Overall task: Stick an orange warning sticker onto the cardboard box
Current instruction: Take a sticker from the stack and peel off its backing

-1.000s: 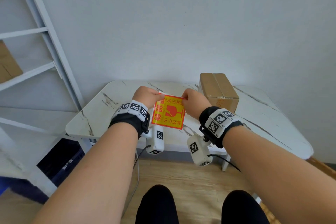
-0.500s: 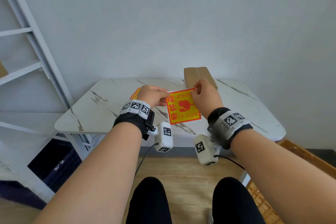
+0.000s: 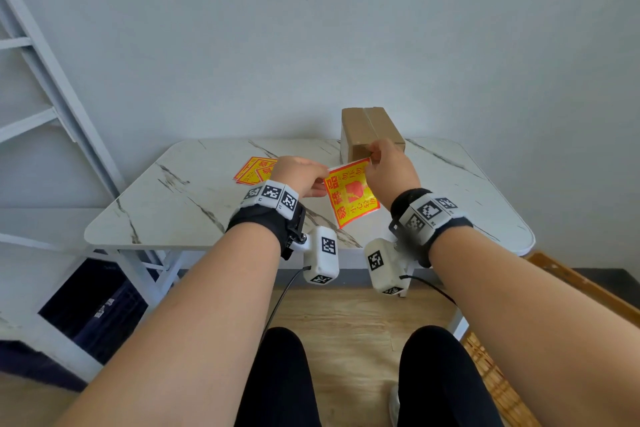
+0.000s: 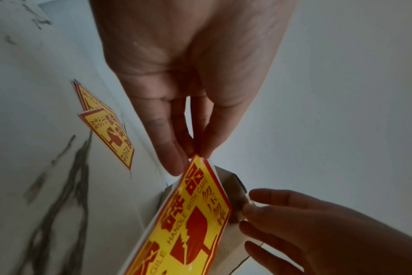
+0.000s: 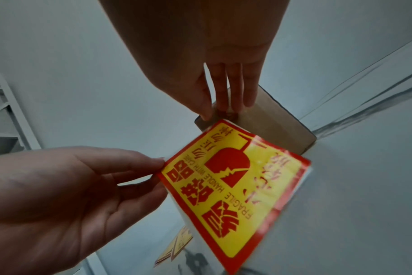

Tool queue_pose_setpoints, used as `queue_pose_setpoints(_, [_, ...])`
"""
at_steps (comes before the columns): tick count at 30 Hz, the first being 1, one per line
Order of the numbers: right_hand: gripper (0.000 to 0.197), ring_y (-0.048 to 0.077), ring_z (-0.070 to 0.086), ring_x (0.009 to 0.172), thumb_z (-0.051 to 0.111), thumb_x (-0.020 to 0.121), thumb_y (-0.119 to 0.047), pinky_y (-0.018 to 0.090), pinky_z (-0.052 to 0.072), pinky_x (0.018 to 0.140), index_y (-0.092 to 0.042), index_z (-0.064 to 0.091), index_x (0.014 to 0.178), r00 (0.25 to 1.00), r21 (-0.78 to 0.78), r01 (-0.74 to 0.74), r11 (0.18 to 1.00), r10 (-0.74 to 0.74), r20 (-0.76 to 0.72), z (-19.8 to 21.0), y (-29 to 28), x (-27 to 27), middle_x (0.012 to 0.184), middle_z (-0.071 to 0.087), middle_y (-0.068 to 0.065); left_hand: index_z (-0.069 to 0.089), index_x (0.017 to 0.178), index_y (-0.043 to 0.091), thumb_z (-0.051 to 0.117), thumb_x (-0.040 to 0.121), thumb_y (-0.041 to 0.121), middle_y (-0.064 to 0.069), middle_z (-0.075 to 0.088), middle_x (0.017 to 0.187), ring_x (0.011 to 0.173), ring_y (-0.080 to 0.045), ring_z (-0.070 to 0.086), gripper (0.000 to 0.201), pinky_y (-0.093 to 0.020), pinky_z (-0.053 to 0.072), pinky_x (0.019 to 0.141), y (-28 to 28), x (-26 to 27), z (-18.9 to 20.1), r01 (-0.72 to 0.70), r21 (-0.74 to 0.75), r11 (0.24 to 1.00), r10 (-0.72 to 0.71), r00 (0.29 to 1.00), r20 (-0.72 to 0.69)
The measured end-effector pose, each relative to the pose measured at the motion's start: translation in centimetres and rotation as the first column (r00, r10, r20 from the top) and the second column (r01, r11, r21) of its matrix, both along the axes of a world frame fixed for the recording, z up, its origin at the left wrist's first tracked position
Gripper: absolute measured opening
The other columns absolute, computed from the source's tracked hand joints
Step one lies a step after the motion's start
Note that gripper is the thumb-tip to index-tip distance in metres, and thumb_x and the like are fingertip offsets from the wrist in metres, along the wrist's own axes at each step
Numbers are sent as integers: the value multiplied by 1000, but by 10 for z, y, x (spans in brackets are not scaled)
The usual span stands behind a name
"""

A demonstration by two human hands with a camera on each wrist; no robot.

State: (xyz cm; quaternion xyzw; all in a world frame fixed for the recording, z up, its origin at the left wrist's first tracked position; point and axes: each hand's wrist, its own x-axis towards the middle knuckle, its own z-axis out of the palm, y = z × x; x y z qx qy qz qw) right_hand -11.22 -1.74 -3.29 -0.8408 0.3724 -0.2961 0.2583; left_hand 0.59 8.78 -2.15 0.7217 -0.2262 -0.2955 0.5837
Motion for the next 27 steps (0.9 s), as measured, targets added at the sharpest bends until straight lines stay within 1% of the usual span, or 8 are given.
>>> queue_pose_setpoints(2, [34, 26, 56, 110, 47, 88, -7, 36, 48, 90, -11, 56, 121, 999, -26, 10, 1000, -9, 39, 0, -1, -2, 123, 58, 9, 65, 110, -11, 63, 85, -2, -15, 62, 70, 59, -25, 62, 27, -26, 59, 57, -3, -2, -2, 8, 6, 1000, -8, 1000, -10])
queue_pose_setpoints(4, [27, 27, 54, 110, 49, 87, -8, 38, 49, 89, -11, 61, 111, 997, -105, 24, 994, -17, 70, -2, 2, -5, 115, 61, 9, 65, 112, -11, 64, 85, -1, -14, 61, 70, 58, -24, 61, 28, -23, 58, 52, -6, -4, -5, 12, 19, 1000, -12, 1000, -5])
queue_pose_setpoints(8, [14, 25, 59, 96, 56, 86, -14, 39, 52, 80, -15, 68, 93, 997, -158, -71, 985, 68, -30, -13, 10, -12, 98, 65, 6, 65, 112, -9, 64, 86, 0, -10, 59, 68, 55, -19, 57, 27, -17, 51, 42, -12, -10, -12, -19, 58, 998, 20, 1000, -6])
queue_pose_setpoints(10, [14, 24, 63, 92, 56, 87, -17, 38, 54, 79, -16, 69, 92, 990, -114, -109, 988, 97, -104, -20, 12, -16, 98, 68, 5, 66, 112, -6, 65, 86, 0, -9, 59, 69, 55, -17, 56, 27, -16, 49, 40, -13, -13, -16, -24, 80, 997, 26, 999, -29])
queue_pose_setpoints(14, [16, 21, 65, 88, 57, 87, -20, 30, 52, 74, -20, 72, 95, 982, -18, -129, 992, 125, -138, -28, 11, -20, 97, 72, 3, 69, 112, -1, 69, 83, 4, -7, 64, 72, 54, -15, 57, 29, -15, 44, 37, -16, -19, -24, -8, 97, 995, 13, 999, -51])
queue_pose_setpoints(19, [16, 21, 67, 91, 60, 86, -22, 33, 55, 81, -18, 74, 93, 973, 22, -159, 987, 161, -165, -30, 8, -22, 97, 74, 2, 70, 105, 4, 69, 83, 7, -10, 70, 90, 62, -15, 63, 23, -21, 47, 52, -14, -21, -27, 54, 176, 983, -45, 997, -58])
queue_pose_setpoints(22, [19, 20, 66, 95, 60, 87, -25, 29, 53, 78, -17, 73, 98, 952, 52, -173, 984, 181, -249, -33, 7, -26, 102, 72, 2, 68, 96, 6, 70, 81, 11, -8, 73, 88, 62, -15, 65, 16, -21, 50, 50, -11, -18, -31, 77, 242, 967, -64, 996, -62])
queue_pose_setpoints(27, [15, 15, 64, 93, 63, 87, -23, 25, 46, 72, -18, 72, 97, 953, 65, -172, 983, 183, -242, -41, 5, -27, 102, 72, -1, 66, 84, 6, 68, 81, 11, -9, 70, 84, 59, -15, 60, 6, -21, 49, 50, -9, -15, -36, 135, 290, 947, -106, 988, -115])
